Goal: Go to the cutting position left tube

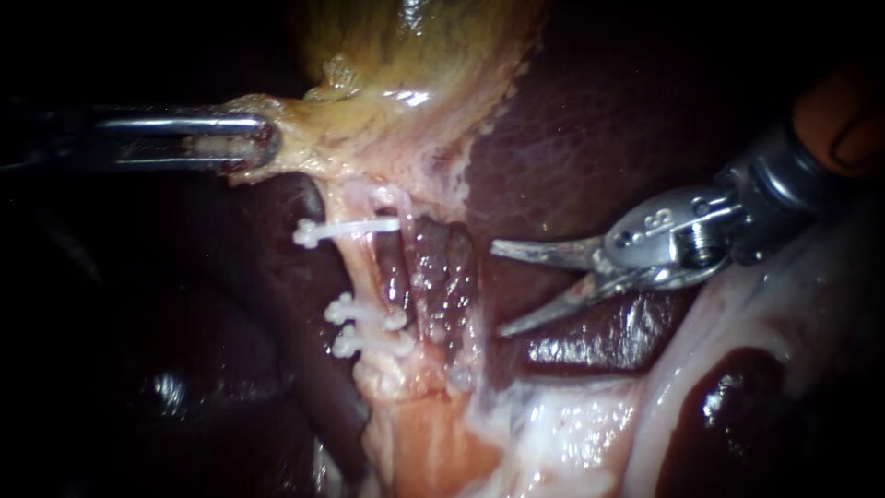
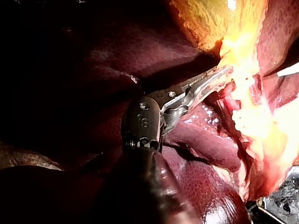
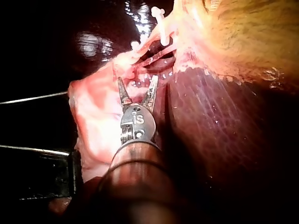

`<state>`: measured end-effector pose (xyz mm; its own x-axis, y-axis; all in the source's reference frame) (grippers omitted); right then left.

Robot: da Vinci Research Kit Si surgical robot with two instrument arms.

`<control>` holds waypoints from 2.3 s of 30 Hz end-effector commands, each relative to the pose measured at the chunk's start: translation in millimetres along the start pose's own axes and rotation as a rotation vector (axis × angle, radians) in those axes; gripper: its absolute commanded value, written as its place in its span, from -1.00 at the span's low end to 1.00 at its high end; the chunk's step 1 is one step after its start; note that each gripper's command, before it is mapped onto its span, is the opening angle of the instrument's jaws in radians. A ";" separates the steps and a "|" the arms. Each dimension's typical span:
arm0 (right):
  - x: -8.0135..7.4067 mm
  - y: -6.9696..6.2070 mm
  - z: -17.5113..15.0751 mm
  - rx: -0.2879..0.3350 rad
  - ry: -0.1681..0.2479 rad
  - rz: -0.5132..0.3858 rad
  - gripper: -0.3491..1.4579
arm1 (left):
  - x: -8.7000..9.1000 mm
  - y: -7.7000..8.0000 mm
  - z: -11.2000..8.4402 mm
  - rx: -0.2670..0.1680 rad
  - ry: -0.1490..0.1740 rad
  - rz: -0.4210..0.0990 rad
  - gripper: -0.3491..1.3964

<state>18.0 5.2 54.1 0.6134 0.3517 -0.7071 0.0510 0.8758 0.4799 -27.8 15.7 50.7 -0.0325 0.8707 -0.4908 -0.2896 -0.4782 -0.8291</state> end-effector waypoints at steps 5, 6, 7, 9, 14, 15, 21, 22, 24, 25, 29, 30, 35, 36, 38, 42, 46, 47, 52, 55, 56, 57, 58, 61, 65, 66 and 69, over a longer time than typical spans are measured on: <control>1.5 -0.4 2.1 0.040 0.031 0.036 0.97 | 0.0 0.3 0.1 0.001 0.001 0.000 -1.00; 1.7 -0.3 2.4 0.045 0.034 0.043 0.97 | 0.0 0.3 0.1 0.001 0.001 0.000 -1.00; 1.8 -0.3 2.7 0.051 0.040 0.049 0.97 | 0.0 0.3 0.1 0.001 0.001 0.000 -1.00; 2.0 -0.2 3.5 0.065 0.052 0.060 0.97 | 0.0 0.3 0.1 0.001 0.001 0.000 -1.00; 1.8 0.2 5.4 0.089 0.052 0.082 0.97 | 0.0 0.3 0.2 0.001 0.002 0.000 -1.00; 1.5 0.3 5.8 0.091 0.051 0.089 0.95 | 0.0 0.3 0.2 0.001 0.002 0.000 -1.00; -0.4 1.1 7.8 0.096 0.047 0.114 0.97 | 0.0 0.3 0.2 0.002 0.002 0.000 -1.00; -0.7 1.3 8.1 0.101 0.046 0.113 0.97 | 0.0 0.3 0.2 0.002 0.002 0.000 -1.00; -1.1 1.6 8.8 0.111 0.045 0.123 0.95 | 0.0 0.3 0.2 0.002 0.002 0.000 -1.00; -1.1 1.8 9.1 0.111 0.044 0.127 0.95 | 0.0 0.3 0.2 0.002 0.002 0.000 -1.00; -1.0 2.5 10.7 0.125 0.041 0.137 0.95 | 0.0 0.4 0.3 0.002 0.002 0.000 -1.00; -0.8 2.7 11.2 0.130 0.040 0.138 0.95 | 0.0 0.4 0.3 0.003 0.002 0.000 -1.00; 0.1 3.3 13.7 0.145 0.050 0.170 0.95 | -0.1 0.4 0.4 0.003 0.002 0.001 -1.00; 0.2 3.4 14.2 0.147 0.058 0.180 0.95 | -0.1 0.4 0.4 0.003 0.002 0.001 -1.00; 0.6 3.6 15.4 0.147 0.071 0.196 0.95 | -0.1 0.4 0.4 0.003 0.002 0.001 -1.00; 1.2 4.0 16.9 0.149 0.086 0.224 0.95 | -0.1 0.4 0.5 0.004 0.003 0.001 -1.00; 2.0 3.9 17.6 0.181 0.142 0.254 0.97 | -0.1 0.4 0.6 0.004 0.003 0.001 -1.00; 2.2 3.9 17.6 0.195 0.150 0.267 0.97 | -0.1 0.4 0.6 0.005 0.003 0.001 -1.00; 3.4 3.1 17.1 0.262 0.207 0.298 0.97 | -0.2 0.4 0.7 0.005 0.003 0.001 -1.00; 4.6 2.4 16.3 0.310 0.245 0.307 0.97 | -0.2 0.4 0.6 0.005 0.003 0.001 -1.00; 5.1 2.1 15.9 0.327 0.257 0.308 0.97 | -0.2 0.4 0.6 0.005 0.003 0.001 -1.00; 5.5 1.9 15.6 0.341 0.267 0.310 0.97 | -0.2 0.4 0.6 0.005 0.003 0.001 -1.00; 5.9 1.6 15.3 0.357 0.275 0.312 0.97 | -0.2 0.4 0.6 0.005 0.003 0.001 -1.00; 7.1 0.9 14.6 0.384 0.300 0.321 0.97 | -0.2 0.4 0.6 0.005 0.003 0.001 -1.00; 7.8 0.4 14.2 0.395 0.310 0.320 0.97 | -0.2 0.4 0.6 0.005 0.003 0.001 -1.00; 7.9 0.4 14.2 0.395 0.310 0.320 0.97 | -0.2 0.4 0.6 0.005 0.003 0.001 -1.00; 7.8 0.4 14.2 0.395 0.310 0.320 0.97 | -0.2 0.4 0.6 0.005 0.003 0.001 -1.00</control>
<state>34.0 3.6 56.1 0.3905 0.7108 -0.5850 0.2269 0.5415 0.8095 -28.5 15.4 50.6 -0.0297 0.8697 -0.4926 -0.2943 -0.4786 -0.8273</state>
